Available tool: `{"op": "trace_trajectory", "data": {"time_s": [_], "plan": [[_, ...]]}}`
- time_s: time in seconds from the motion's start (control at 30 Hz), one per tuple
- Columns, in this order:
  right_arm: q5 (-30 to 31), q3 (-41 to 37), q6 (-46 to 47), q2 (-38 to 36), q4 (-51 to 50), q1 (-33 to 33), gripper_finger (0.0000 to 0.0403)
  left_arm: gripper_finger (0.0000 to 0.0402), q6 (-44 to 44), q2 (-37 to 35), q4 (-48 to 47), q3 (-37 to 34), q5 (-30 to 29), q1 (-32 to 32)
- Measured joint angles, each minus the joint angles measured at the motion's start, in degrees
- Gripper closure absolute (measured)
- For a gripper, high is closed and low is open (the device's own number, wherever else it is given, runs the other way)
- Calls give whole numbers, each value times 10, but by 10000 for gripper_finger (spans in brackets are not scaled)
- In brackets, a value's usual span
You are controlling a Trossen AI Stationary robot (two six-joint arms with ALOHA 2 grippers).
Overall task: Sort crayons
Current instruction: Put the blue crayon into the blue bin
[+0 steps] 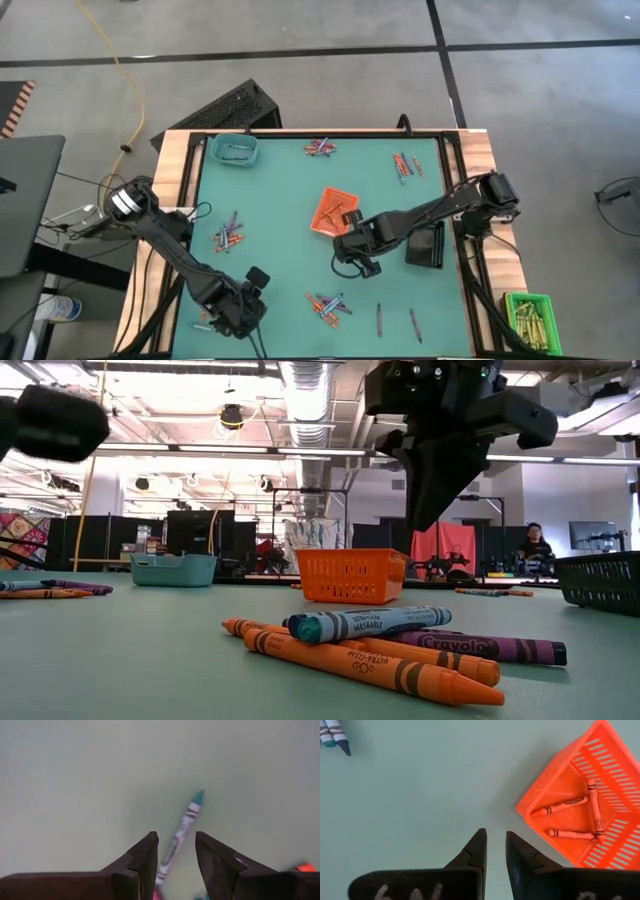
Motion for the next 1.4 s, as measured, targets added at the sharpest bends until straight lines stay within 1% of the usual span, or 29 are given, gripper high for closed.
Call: {"op": "trace_trajectory", "data": {"time_s": [0.17,0.3,0.4,0.5,0.53,0.57,0.67,0.83,0.93,1.03,1.23,1.3,1.4], "plan": [[2,0,1,0,5,-1,339,282,15,49,-3,5,8,-1],[2,0,4,0,5,-1,339,288,20,69,-16,20,4,-2],[6,0,4,0,6,3,339,317,22,76,-25,28,9,-2],[6,0,4,0,6,3,339,370,31,77,-27,33,14,-2],[6,0,4,0,5,3,339,384,34,78,-28,35,16,-2],[7,0,4,0,6,3,339,390,34,78,-30,38,19,-1],[15,0,4,0,5,2,339,394,31,79,-31,44,27,-1],[17,0,4,0,5,3,339,399,18,81,-21,64,68,3],[17,0,4,0,4,3,339,399,18,81,-37,87,83,6],[17,0,4,0,3,3,339,400,30,81,-71,119,57,12],[17,0,18,0,-4,7,339,401,50,79,-190,180,-61,40],[17,0,22,0,-7,13,339,401,56,75,-217,189,-89,55],[17,0,35,0,-12,24,339,401,65,61,-233,187,-117,86]]}}
